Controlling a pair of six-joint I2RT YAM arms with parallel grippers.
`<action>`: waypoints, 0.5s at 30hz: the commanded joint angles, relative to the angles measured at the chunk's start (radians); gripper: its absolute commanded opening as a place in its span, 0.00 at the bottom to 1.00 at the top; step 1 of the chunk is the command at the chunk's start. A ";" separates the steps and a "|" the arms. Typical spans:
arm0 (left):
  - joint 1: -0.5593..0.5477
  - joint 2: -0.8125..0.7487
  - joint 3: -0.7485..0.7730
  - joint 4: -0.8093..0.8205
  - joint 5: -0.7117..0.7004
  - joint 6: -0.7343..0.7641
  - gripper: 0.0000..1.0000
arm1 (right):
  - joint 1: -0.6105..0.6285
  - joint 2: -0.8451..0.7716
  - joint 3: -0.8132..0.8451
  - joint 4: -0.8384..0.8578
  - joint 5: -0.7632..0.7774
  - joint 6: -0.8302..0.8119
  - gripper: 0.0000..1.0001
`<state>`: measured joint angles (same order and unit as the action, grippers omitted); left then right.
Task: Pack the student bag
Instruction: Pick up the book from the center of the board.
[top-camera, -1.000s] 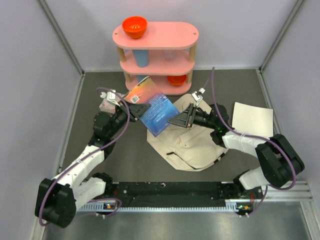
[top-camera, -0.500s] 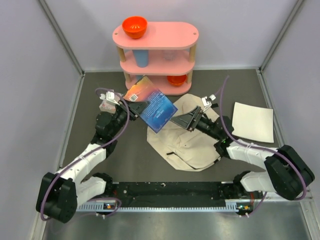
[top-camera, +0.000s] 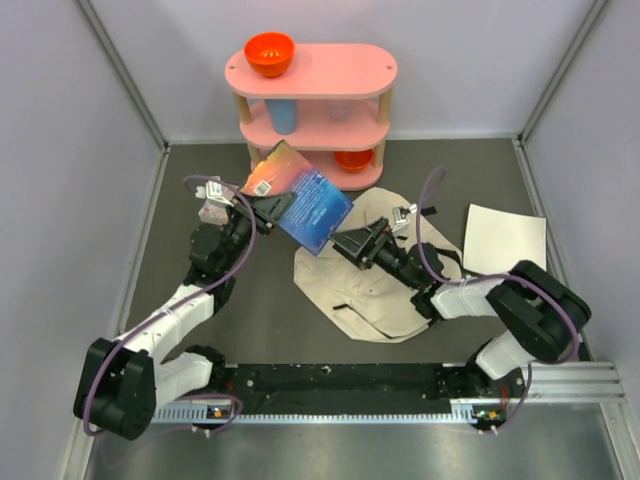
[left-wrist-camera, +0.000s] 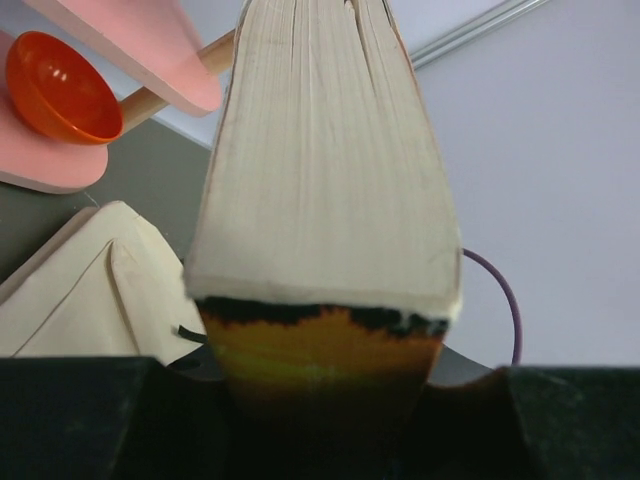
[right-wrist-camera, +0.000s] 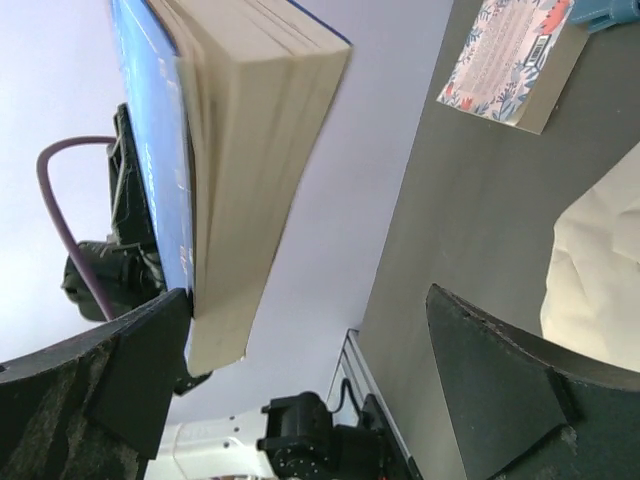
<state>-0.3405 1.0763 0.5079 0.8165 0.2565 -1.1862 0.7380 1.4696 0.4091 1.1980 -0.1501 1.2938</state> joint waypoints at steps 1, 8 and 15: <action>0.003 -0.027 0.038 0.253 0.001 -0.062 0.00 | 0.009 0.080 0.114 0.290 -0.002 0.018 0.99; 0.003 -0.062 0.001 0.195 -0.031 -0.044 0.00 | 0.011 0.092 0.145 0.319 0.006 -0.036 0.99; 0.003 -0.036 -0.008 0.200 0.018 -0.088 0.00 | -0.008 0.129 0.201 0.330 -0.028 -0.036 0.94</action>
<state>-0.3359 1.0710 0.4801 0.7902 0.2558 -1.2102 0.7364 1.5761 0.5339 1.2270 -0.1581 1.2823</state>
